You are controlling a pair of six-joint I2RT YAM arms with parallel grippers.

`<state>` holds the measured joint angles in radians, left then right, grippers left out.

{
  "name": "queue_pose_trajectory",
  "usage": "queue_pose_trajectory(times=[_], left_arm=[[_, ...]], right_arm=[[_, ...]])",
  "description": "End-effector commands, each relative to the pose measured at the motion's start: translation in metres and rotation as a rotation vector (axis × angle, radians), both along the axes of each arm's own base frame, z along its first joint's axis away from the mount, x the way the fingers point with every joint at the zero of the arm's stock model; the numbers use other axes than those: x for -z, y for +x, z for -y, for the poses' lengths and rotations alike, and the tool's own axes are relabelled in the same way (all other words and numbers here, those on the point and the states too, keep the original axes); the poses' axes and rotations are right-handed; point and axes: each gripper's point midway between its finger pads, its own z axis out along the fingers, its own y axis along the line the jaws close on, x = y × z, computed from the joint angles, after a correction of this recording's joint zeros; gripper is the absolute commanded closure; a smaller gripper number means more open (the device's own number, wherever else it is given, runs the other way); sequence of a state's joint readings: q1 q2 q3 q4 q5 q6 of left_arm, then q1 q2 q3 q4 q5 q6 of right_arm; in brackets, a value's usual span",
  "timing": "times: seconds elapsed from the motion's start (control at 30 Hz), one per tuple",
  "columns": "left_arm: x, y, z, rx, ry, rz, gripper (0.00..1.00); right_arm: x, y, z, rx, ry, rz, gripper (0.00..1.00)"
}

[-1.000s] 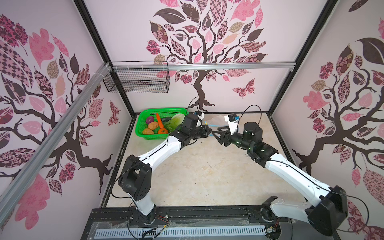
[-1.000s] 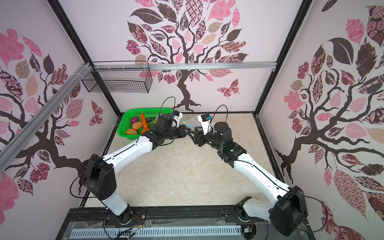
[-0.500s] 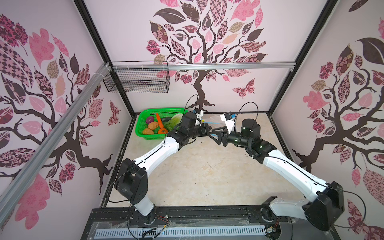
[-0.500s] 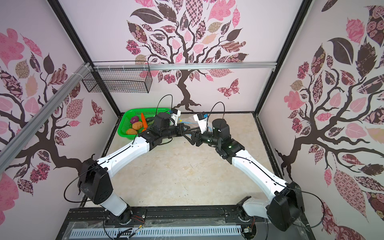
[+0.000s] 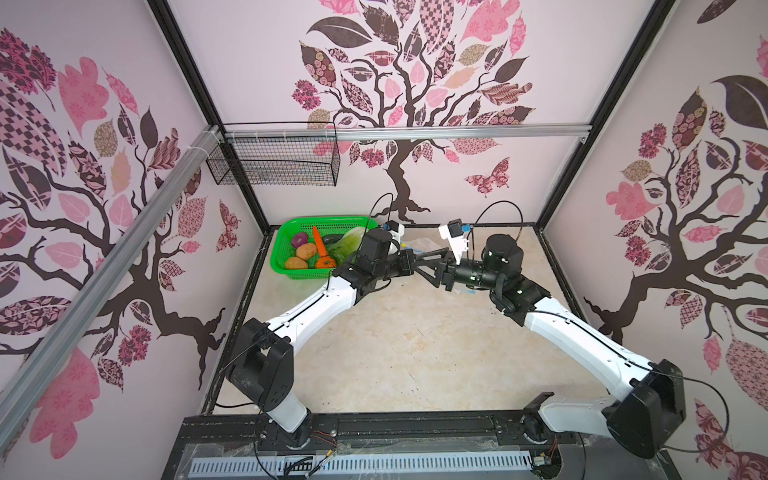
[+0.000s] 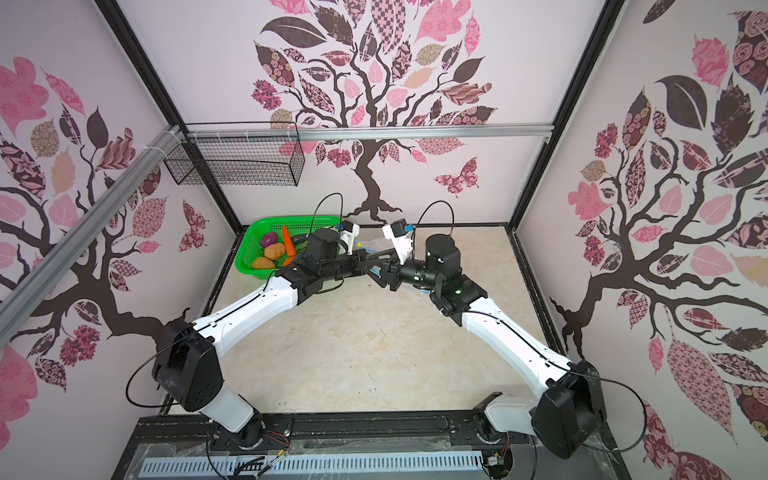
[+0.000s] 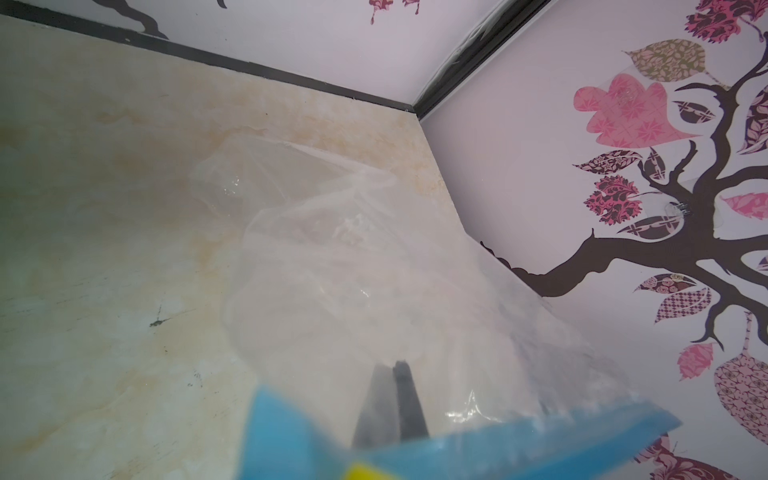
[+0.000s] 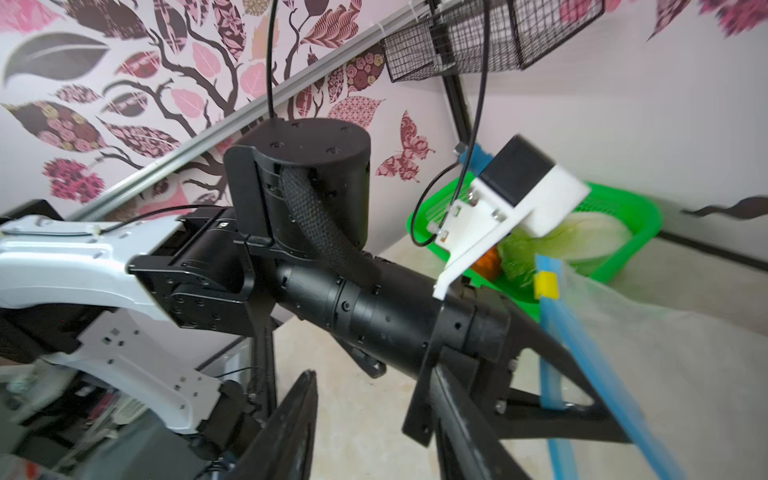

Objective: Place the food in the zip-top bag and seal the zipper
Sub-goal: 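Lift the bag by its zipper with both grippers, pulling the mouth open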

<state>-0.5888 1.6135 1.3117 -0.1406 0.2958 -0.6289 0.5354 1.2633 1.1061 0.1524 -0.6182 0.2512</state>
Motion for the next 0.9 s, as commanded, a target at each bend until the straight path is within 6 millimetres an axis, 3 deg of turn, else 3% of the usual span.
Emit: queue_pose_trajectory(times=[0.0, 0.1, 0.23, 0.53, 0.67, 0.77, 0.87], left_arm=[[-0.007, -0.002, -0.007, -0.013, 0.012, 0.036, 1.00], [-0.010, -0.003, -0.007, -0.009, 0.012, 0.037, 1.00], [-0.011, -0.006, -0.007, 0.002, 0.012, 0.029, 1.00], [-0.006, -0.009, -0.006, 0.015, 0.021, 0.013, 1.00], [-0.004, -0.009, -0.007, 0.018, 0.029, 0.012, 1.00], [-0.002, -0.008, -0.008, 0.015, 0.044, 0.014, 1.00], [0.001, -0.006, -0.004, 0.029, 0.055, 0.013, 1.00]], right_arm=[[-0.019, 0.001, 0.027, 0.151, -0.086, 0.118, 0.54], [-0.005, 0.018, 0.046, 0.304, -0.164, 0.145, 0.54], [0.028, 0.042, 0.061, 0.422, -0.312, 0.108, 0.48], [0.094, 0.065, 0.043, 0.495, -0.635, 0.097, 0.43], [0.096, 0.077, 0.054, 0.590, -0.675, 0.090, 0.59], [0.085, 0.076, 0.059, 0.625, -0.635, 0.090, 0.80], [0.072, 0.072, 0.068, 0.666, -0.603, 0.085, 0.89]])
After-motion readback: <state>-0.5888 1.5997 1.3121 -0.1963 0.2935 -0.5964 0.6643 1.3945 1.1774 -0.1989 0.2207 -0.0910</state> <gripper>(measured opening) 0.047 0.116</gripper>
